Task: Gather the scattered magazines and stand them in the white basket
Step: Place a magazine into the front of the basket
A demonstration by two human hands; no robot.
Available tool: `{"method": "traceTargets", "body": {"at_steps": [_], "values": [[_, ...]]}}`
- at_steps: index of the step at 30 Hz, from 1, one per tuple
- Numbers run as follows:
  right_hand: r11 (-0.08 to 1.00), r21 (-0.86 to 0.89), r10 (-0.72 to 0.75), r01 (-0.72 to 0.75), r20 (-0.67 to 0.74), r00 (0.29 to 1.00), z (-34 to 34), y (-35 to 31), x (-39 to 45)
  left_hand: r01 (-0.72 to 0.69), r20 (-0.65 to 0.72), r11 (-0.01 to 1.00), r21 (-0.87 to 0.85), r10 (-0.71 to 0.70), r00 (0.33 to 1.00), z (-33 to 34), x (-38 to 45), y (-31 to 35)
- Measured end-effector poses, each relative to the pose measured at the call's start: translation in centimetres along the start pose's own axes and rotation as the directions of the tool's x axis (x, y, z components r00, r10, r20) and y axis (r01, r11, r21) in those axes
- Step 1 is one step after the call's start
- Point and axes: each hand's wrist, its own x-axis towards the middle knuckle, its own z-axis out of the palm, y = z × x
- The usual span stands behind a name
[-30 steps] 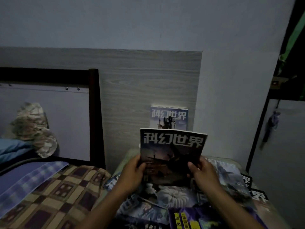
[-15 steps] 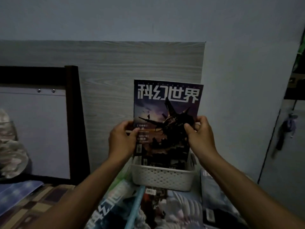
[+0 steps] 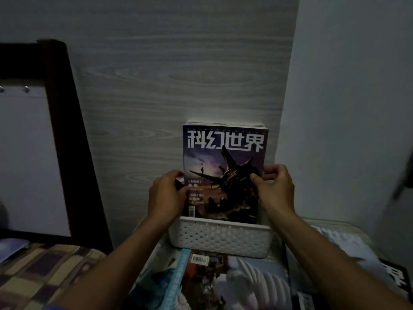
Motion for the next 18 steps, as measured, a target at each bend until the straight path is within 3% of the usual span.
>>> {"method": "traceTargets", "body": {"at_steps": [4,8,14,18], "values": [[0.999,-0.003,0.053,-0.053,0.039,0.998,0.1,0.3,0.3,-0.012,0.168,1.000,-0.010,0.013,0.986,0.0,0.1,0.2],[0.976,-0.203,-0.030,0.078,0.228,0.973,0.1,0.5,0.0,0.012,0.312,0.999,-0.032,-0.002,0.950,-0.2,0.3,0.1],[0.972,-0.214,-0.040,0.097,0.256,0.966,0.3,1.2,0.4,-0.003,0.323,1.000,-0.015,0.008,0.946,-0.4,0.3,0.1],[0.992,0.009,0.123,-0.126,0.149,0.981,-0.1,0.5,0.5,0.121,0.192,0.975,-0.185,-0.085,0.978,-0.6,-1.1,1.0]]}}
